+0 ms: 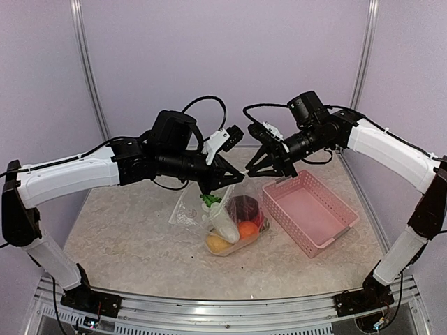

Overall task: Place the food in the zip-top bag and seal the zipper
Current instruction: Hold the zipper food storage bag at the center of the board.

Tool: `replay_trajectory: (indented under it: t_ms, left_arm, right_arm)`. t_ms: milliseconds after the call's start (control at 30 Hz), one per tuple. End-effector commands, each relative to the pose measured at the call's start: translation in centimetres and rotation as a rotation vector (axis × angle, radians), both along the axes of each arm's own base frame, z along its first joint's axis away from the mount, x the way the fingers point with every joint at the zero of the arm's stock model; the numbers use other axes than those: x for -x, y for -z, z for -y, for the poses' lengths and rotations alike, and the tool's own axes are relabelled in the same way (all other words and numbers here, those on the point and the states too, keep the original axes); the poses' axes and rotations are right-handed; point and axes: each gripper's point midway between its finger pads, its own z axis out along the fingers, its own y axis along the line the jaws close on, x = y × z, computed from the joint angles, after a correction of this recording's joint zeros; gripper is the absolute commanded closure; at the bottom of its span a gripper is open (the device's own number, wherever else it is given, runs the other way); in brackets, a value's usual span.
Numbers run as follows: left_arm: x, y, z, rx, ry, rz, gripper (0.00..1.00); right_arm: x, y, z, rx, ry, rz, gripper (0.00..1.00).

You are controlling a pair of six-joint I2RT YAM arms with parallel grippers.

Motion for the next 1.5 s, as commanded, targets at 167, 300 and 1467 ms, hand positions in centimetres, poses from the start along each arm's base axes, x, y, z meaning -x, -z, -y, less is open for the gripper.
replay_trajectory:
  t_ms: [167,300,1467]
  left_arm:
    - [-0.1,-1.6,-0.1,0.048,0.0,0.028,0.99]
    - [-0.1,-1.9,0.0,0.056,-0.001,0.033,1.0]
    - [-0.6,-1.6,0.2,0.053,-0.012,0.035,0.99]
  right_arm:
    - [0.3,0.1,-0.1,0.004,-0.002,0.001,0.85]
    - [0.3,0.5,-0.1,0.016,-0.003,-0.005,0.84]
    - [0.6,0.5,-0.8,-0.007,-0.034,-0.066,0.95]
